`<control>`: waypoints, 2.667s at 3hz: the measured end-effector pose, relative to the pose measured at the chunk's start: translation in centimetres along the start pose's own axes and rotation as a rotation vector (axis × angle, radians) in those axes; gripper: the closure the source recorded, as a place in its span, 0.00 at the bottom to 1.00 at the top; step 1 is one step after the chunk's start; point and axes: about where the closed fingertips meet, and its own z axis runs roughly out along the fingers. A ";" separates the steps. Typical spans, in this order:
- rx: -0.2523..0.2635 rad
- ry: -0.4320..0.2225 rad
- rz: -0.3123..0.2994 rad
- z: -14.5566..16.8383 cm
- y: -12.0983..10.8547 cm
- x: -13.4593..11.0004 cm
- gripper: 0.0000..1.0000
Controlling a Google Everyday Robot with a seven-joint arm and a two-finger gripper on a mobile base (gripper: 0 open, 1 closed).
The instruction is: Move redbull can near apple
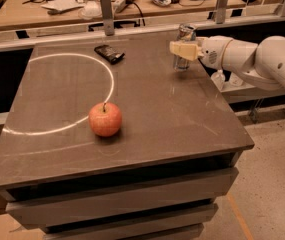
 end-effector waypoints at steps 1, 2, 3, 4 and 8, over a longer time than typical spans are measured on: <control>-0.075 0.030 -0.015 -3.7 1.4 0.0 1.00; -0.166 0.045 -0.045 -7.6 4.4 -0.2 1.00; -0.166 0.045 -0.043 -7.1 4.4 -0.2 1.00; -0.196 0.034 -0.038 -6.7 4.9 -0.4 1.00; -0.465 0.102 -0.096 -7.4 16.3 -0.4 1.00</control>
Offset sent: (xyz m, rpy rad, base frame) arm -0.1364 -0.0372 0.0268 -0.0573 -0.0254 0.2633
